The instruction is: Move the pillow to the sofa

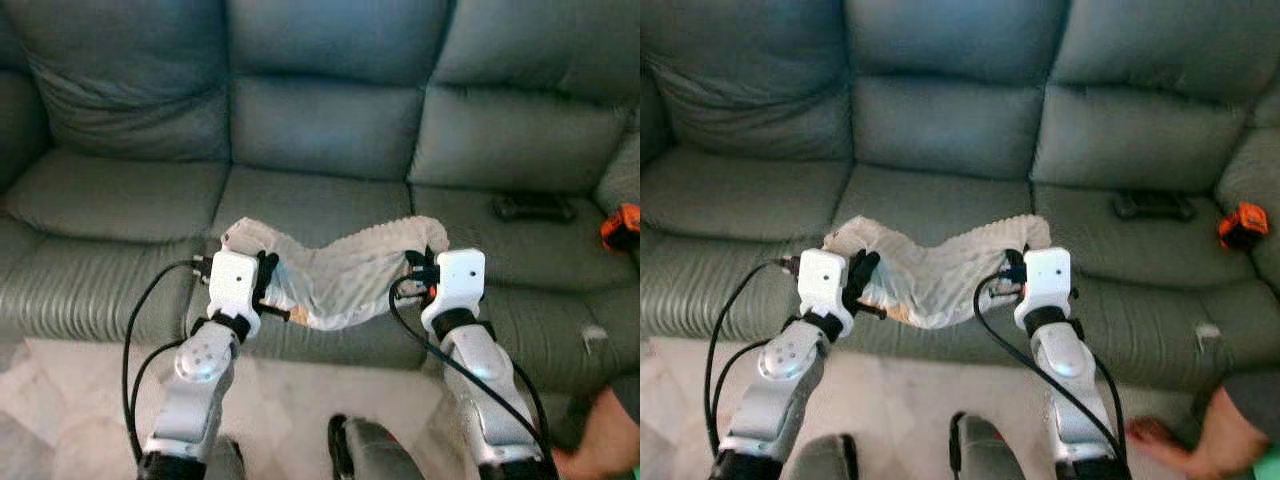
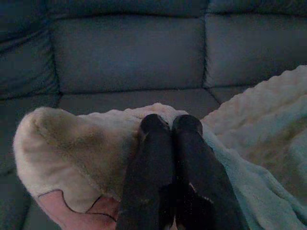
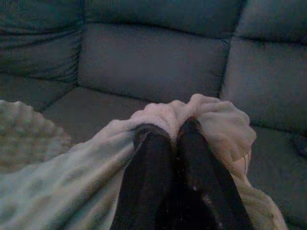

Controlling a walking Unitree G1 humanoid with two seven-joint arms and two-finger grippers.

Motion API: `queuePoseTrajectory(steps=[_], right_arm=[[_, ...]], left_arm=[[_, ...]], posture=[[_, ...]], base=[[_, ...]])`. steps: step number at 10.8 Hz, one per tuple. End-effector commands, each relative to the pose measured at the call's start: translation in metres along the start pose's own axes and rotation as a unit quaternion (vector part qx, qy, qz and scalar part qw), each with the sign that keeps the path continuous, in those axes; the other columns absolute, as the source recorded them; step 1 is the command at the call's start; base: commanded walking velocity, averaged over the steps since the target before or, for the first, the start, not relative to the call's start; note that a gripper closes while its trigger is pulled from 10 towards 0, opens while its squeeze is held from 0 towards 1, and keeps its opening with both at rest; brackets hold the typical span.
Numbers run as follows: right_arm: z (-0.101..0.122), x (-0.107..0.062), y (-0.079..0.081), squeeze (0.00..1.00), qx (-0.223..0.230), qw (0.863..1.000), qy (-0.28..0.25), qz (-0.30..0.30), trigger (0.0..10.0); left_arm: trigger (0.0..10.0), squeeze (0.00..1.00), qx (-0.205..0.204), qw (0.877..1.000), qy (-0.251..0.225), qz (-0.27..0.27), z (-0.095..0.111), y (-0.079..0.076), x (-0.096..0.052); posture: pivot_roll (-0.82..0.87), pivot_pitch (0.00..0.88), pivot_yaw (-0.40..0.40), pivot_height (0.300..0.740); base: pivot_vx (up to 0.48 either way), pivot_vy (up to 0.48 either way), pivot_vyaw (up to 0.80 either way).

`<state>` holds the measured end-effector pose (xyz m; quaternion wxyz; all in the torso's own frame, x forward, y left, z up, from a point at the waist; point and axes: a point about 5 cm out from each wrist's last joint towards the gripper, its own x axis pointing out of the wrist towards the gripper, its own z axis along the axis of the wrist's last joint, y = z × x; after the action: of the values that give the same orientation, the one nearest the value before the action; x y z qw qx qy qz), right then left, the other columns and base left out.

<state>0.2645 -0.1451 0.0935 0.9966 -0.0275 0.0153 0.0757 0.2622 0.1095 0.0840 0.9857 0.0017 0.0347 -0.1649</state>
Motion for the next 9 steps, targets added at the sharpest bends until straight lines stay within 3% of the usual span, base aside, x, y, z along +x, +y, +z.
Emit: queuePoseTrajectory(steps=[1,4,9], right_arm=[[-0.0006,-0.0005,0.0014,0.0,0.0,1.0,0.0,0.003,10.0],[-0.0006,-0.0005,0.0018,0.0,-0.001,1.0,0.0,0.005,10.0],[-0.0069,-0.0077,0.0047,0.0,0.006,1.0,0.013,-0.002,10.0]], left_arm=[[10.0,0.0,0.001,1.0,-0.012,-0.016,0.0056,-0.0049,0.0007],[10.0,0.0,0.002,1.0,-0.01,-0.017,0.0053,-0.0053,0.0002],[10.0,0.0,0.009,1.0,0.011,-0.022,0.0003,0.0014,-0.0051]], posture=[[-0.07,0.179,-0.026,0.74],[-0.07,0.181,-0.028,0.74],[-0.06,0.242,-0.017,0.74]], base=[[0.277,0.0,-0.47],[0.271,0.0,0.0],[0.0,0.0,0.0]])
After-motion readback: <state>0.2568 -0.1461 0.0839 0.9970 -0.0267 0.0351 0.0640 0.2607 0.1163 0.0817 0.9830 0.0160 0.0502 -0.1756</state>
